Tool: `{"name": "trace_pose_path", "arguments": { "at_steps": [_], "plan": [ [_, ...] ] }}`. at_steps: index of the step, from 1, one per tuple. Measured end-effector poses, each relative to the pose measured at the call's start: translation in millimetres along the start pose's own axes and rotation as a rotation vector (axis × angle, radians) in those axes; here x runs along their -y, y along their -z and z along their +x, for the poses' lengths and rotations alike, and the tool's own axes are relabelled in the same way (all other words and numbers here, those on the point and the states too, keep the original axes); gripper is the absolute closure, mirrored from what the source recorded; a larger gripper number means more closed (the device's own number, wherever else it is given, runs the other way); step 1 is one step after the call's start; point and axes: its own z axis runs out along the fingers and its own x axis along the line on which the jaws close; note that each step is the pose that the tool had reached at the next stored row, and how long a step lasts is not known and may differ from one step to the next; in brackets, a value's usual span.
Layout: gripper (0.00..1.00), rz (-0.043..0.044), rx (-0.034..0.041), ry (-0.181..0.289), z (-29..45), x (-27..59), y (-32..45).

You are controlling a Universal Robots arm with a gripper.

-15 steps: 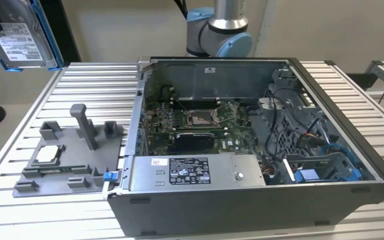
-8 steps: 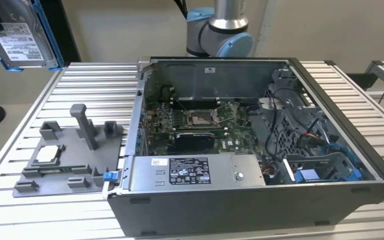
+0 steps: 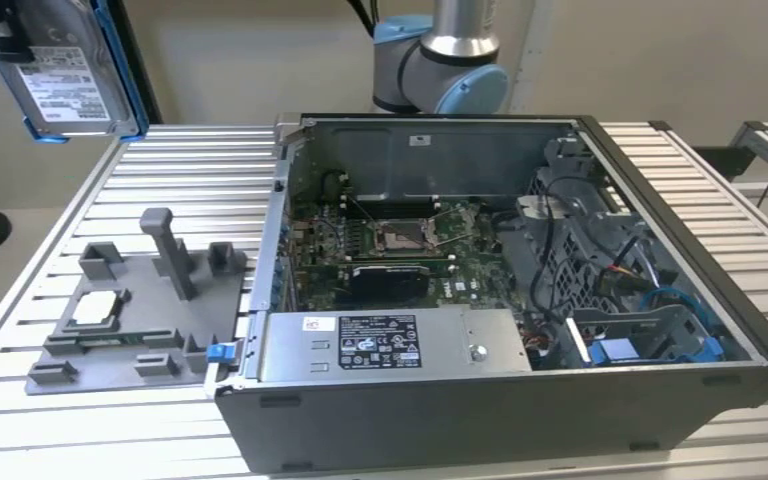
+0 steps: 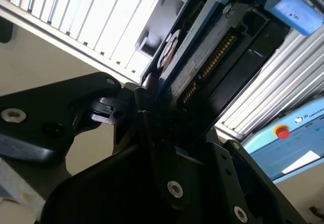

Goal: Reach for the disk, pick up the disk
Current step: 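Pick up the disk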

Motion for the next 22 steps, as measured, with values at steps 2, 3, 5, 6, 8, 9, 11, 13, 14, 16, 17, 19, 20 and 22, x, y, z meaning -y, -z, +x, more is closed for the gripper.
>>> {"name": "trace_pose_path", "arguments": {
  "at_steps": [2, 3, 5, 6, 8, 9, 11, 13, 14, 16, 17, 19, 20, 22],
  "plan": [
    [1.0, -0.0012, 0.0, 0.0, 0.2, 6.0, 0.2],
    [1.0, -0.0016, 0.0001, 0.0, 0.3, 9.1, 0.2],
    [1.0, -0.0028, 0.0, 0.0, 0.5, 15.1, 0.5],
    [1.0, -0.0033, 0.0, 0.0, 0.6, 18.1, 0.5],
    [1.0, -0.0044, 0.0, 0.0, 0.7, 24.2, 0.8],
    [1.0, -0.005, 0.0, 0.0, 0.8, 27.2, 0.9],
    [1.0, -0.0058, 0.0001, 0.0, 1.0, 33.2, 1.0],
    [1.0, -0.0075, 0.0001, 0.0, 1.4, 42.7, 1.3],
    [1.0, -0.0081, 0.0, 0.0, 1.5, 45.8, 1.4],
    [1.0, -0.0091, 0.0001, 0.0, 1.9, 52.2, 1.6],
    [1.0, -0.0097, 0.0001, 0.0, 2.0, 55.5, 1.7],
    [1.0, -0.0107, 0.0001, 0.0, 2.4, 61.4, 1.9],
    [1.0, -0.0112, 0.0, 0.0, 2.5, 64.4, 2.0],
    [1.0, -0.0119, 0.0001, 0.0, 2.8, 70.4, 2.2]
  ]
}}
